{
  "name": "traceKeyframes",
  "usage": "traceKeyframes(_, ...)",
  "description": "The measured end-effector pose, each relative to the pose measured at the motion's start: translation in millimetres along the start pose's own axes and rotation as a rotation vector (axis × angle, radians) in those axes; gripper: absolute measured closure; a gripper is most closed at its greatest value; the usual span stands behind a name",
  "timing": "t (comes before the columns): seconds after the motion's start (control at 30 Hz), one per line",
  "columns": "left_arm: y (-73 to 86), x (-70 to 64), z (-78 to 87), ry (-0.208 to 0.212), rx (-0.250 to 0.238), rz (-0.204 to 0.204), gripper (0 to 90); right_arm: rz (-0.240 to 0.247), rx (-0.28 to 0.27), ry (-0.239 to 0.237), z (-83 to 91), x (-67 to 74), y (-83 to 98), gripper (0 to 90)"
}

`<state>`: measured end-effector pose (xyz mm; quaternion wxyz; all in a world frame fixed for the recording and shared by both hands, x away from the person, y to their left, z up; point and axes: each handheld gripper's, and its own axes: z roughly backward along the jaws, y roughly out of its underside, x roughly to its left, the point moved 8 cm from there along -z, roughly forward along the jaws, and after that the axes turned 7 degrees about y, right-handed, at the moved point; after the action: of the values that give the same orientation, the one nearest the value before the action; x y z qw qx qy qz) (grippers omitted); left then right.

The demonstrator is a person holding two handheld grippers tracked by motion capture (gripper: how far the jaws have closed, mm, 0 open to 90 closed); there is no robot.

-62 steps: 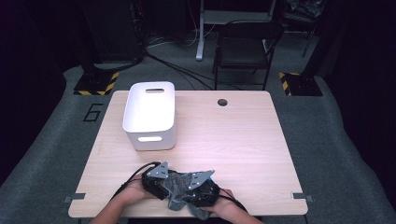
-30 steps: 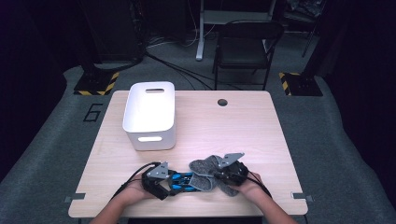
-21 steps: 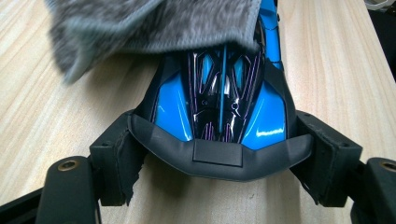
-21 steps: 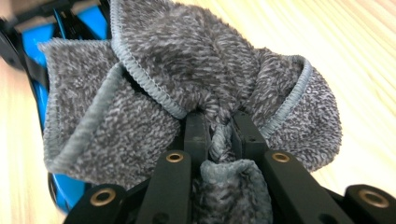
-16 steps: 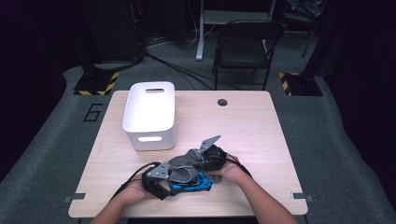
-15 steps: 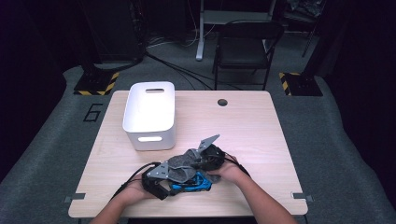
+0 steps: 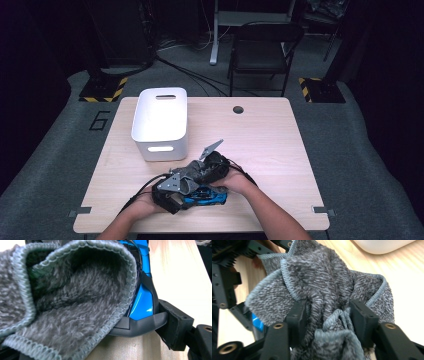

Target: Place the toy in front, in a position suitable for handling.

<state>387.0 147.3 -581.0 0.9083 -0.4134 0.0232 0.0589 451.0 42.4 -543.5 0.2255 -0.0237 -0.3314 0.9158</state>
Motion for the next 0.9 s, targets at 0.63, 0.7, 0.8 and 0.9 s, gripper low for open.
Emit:
traceKeyframes(0.63,0.0,0.2,-0.1,-0.001,0.000,0.000,24.6,-0.082,-0.010,0.041,-11.9,-21.7,-14.1,43.0)
traceKeyframes(0.7,-0.2,0.0,-0.2,-0.002,-0.002,0.003,24.7,-0.083,0.013,0.011,-22.7,-18.6,-12.7,54.9)
traceKeyframes(0.8,0.1,0.0,-0.2,-0.001,0.000,0.000,24.7,-0.012,0.057,-0.051,-30.0,-5.5,-8.3,77.0)
traceKeyframes(0.9,0.1,0.2,-0.1,-0.002,0.003,-0.001,24.7,0.012,0.061,-0.069,-29.6,-1.3,-7.9,81.3)
